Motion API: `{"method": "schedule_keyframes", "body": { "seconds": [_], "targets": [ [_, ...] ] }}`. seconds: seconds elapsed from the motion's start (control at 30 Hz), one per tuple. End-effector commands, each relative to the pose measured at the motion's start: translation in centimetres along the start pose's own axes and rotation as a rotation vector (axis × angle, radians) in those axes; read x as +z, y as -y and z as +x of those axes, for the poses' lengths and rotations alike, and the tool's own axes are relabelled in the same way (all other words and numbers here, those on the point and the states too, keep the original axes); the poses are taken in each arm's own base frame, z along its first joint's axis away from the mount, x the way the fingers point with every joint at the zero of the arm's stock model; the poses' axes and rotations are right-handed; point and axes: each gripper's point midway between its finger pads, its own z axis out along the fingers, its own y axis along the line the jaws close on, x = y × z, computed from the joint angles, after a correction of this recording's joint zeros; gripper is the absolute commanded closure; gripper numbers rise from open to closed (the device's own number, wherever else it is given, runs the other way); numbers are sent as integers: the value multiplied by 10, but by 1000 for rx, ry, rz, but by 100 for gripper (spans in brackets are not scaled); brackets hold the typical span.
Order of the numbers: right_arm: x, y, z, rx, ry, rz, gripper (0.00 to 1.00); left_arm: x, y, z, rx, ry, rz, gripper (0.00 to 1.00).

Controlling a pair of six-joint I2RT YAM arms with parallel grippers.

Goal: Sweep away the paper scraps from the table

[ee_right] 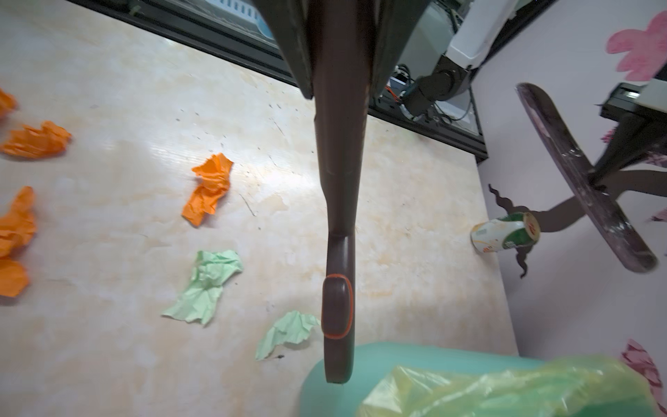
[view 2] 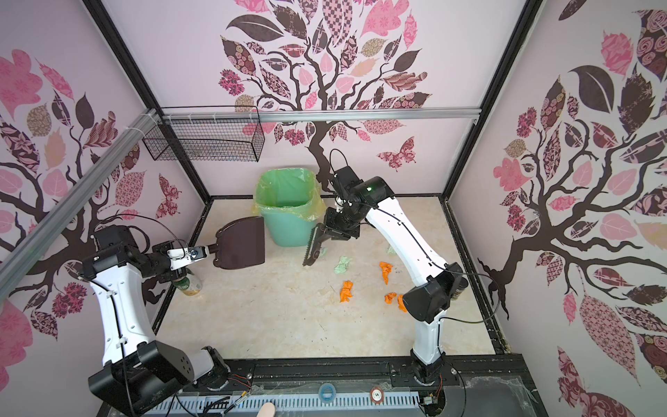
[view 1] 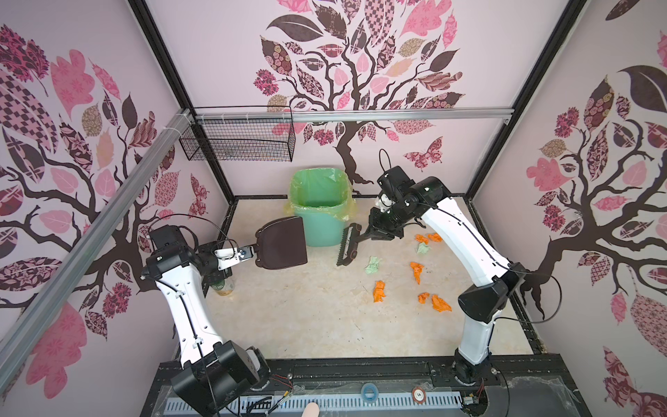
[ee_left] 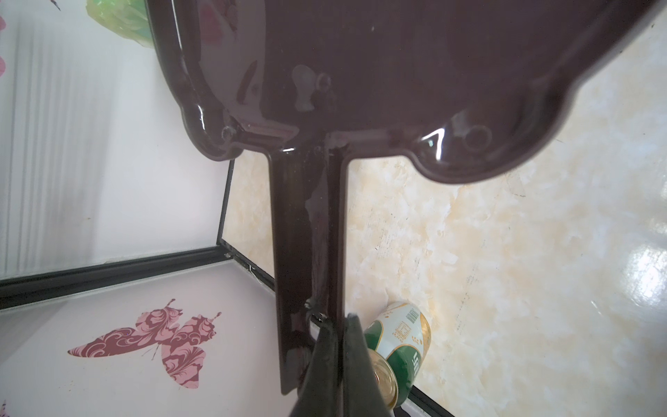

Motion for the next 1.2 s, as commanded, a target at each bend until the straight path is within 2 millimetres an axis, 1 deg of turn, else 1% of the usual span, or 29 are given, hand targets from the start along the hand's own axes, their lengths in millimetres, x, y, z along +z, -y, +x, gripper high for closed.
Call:
{"method": "schedule_keyframes", "body": {
  "seconds": [0.0, 0.1, 0.2, 0.37, 0.43, 0.53, 0.67, 0.83, 0.9, 1.03, 1.17],
  "targets": [
    [33, 4, -17, 124, -49, -49, 100, 0, 10, -2, -11, 9, 18, 100],
    [53, 12, -23, 184, -62, -63, 100, 1, 13, -2, -10, 9, 28, 100],
    [67, 14, -28, 216, -58, -81, 100, 3, 15, -2, -11, 14, 27, 100],
    [81, 15, -39, 235, -48, -90, 100, 6, 14, -1, -27, 28, 30, 100],
    [87, 20, -40, 243, -58, -81, 100, 7, 16, -1, -29, 28, 35, 100],
    [95, 35, -37, 249, -80, -43, 100, 7, 17, 0, -26, 24, 36, 100],
    [92, 58, -23, 245, -107, 12, 100, 7, 18, 0, -22, 25, 37, 100],
    [84, 100, 1, 272, -165, 70, 100, 7, 18, -6, -19, 56, 27, 100],
    [75, 114, 8, 284, -166, 86, 100, 7, 19, -7, -19, 59, 31, 100],
    [44, 137, 23, 290, -154, 125, 100, 8, 24, -7, -18, 60, 40, 100],
    [18, 146, 44, 268, -164, 162, 100, 11, 29, -7, -14, 64, 49, 100]
  ]
}}
